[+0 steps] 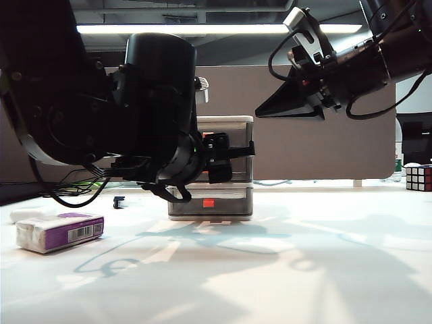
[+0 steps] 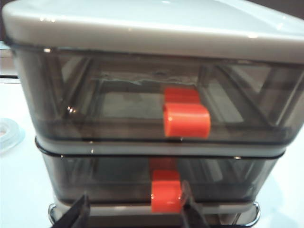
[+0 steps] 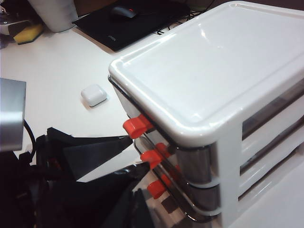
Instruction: Open the second layer of the drawer on the table, pick up a pack of napkins on the table and put it in, and finally close the drawer.
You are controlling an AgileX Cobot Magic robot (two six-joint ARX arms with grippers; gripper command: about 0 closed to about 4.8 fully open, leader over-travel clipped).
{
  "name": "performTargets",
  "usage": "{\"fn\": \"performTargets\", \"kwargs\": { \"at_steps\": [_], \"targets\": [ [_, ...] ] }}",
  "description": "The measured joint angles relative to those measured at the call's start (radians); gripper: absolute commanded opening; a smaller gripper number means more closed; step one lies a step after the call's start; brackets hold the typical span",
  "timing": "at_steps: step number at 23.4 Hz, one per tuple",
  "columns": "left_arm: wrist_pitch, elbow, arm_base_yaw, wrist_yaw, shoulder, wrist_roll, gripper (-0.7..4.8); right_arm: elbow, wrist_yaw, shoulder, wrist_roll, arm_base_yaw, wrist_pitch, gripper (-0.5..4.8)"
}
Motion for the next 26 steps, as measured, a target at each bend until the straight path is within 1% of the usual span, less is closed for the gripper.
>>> {"fn": "performTargets", "kwargs": {
  "at_steps": [5,9,13,21,22,23,24,26],
  "targets": [
    [0.002,0.002,0.003,0.031,0.002,0.000,2.10,0.000,0.000,0.002,0.000,0.000,0.015,-0.04],
    [0.002,0.032,0.003,0.037,0.029,0.000,2.10,0.000,0.000,0.002,0.000,0.000,0.019,-0.04],
    [-0.028,0.062,0.003,0.042,0.035,0.000,2.10,0.000,0.000,0.002,0.000,0.000,0.020,-0.05],
    [-0.049,0.071,0.006,0.043,0.035,0.000,2.05,0.000,0.000,0.002,0.000,0.000,0.022,-0.04],
    [-0.058,0.071,0.006,0.043,0.035,0.000,2.00,0.000,0.000,0.002,0.000,0.000,0.022,-0.04],
    [-0.067,0.072,0.006,0.043,0.036,0.000,1.59,0.000,0.000,0.002,0.000,0.000,0.022,-0.04],
    [-0.071,0.072,0.006,0.044,0.036,0.000,1.39,0.000,-0.001,0.002,0.000,0.000,0.022,-0.05],
    [-0.071,0.072,0.006,0.044,0.036,0.000,1.37,0.000,0.000,0.002,0.000,0.000,0.022,-0.04]
  ]
}}
